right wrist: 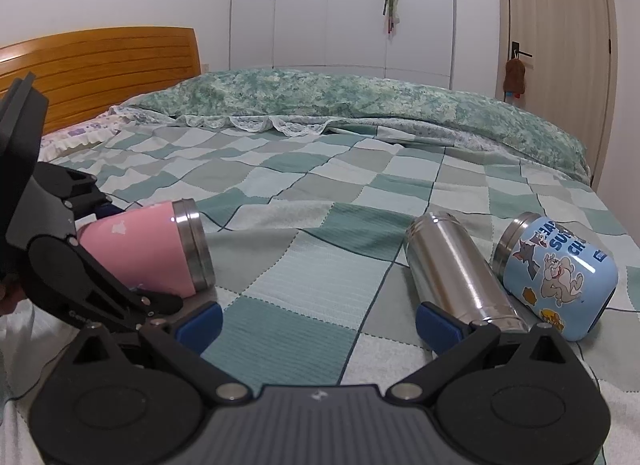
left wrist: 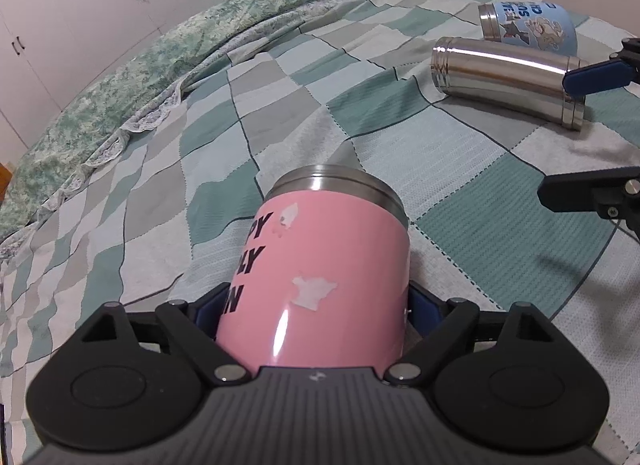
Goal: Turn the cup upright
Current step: 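Lift the pink cup with the left gripper, tilting its opening upward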
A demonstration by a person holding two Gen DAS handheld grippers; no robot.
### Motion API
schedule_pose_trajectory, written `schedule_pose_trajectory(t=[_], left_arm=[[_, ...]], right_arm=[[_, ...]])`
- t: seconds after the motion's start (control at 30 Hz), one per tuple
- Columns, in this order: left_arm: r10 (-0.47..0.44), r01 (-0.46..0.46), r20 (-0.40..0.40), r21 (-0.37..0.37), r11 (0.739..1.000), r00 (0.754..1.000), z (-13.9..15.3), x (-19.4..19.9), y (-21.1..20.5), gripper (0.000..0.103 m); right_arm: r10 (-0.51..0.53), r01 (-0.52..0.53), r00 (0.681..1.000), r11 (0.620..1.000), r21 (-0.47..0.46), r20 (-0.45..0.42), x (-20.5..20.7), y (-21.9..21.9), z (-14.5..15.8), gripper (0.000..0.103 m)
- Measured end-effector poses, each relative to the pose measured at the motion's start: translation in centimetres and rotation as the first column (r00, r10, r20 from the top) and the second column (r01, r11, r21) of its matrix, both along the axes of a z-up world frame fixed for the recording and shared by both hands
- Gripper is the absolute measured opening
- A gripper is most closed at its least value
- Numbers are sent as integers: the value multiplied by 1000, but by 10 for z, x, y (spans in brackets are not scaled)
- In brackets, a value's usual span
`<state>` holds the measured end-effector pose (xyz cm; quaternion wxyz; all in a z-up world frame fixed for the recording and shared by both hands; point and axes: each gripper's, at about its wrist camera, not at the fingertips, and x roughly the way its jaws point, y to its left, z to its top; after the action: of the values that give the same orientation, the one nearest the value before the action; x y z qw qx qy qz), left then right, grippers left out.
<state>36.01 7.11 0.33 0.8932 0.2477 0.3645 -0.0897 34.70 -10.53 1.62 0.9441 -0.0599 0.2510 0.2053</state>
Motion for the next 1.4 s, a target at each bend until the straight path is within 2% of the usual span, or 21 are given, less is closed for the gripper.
schedule_pose_trajectory(t=[0.37, 0.8, 0.97, 1.13, 1.4], left_arm=[[3, -3, 24, -15, 1000, 1000, 23, -42, -13, 87], [5, -4, 59, -17, 1000, 998, 71, -152, -44, 86], [13, -12, 36, -19, 1000, 999, 80, -196, -57, 86], [42, -45, -53, -66, 997, 998, 77, -219, -63, 86], [30, -40, -122, -83, 996, 992, 48, -205, -80, 86]], right_arm=[[5, -6, 999, 1000, 26, 44, -42, -10, 26, 103], [21, -27, 995, 998, 56, 101, -136, -41, 63, 103], [31, -38, 993, 997, 63, 115, -170, -52, 70, 103], [27, -36, 992, 997, 73, 121, -196, -67, 73, 103], [-11, 4, 995, 998, 70, 96, -194, -88, 64, 103]])
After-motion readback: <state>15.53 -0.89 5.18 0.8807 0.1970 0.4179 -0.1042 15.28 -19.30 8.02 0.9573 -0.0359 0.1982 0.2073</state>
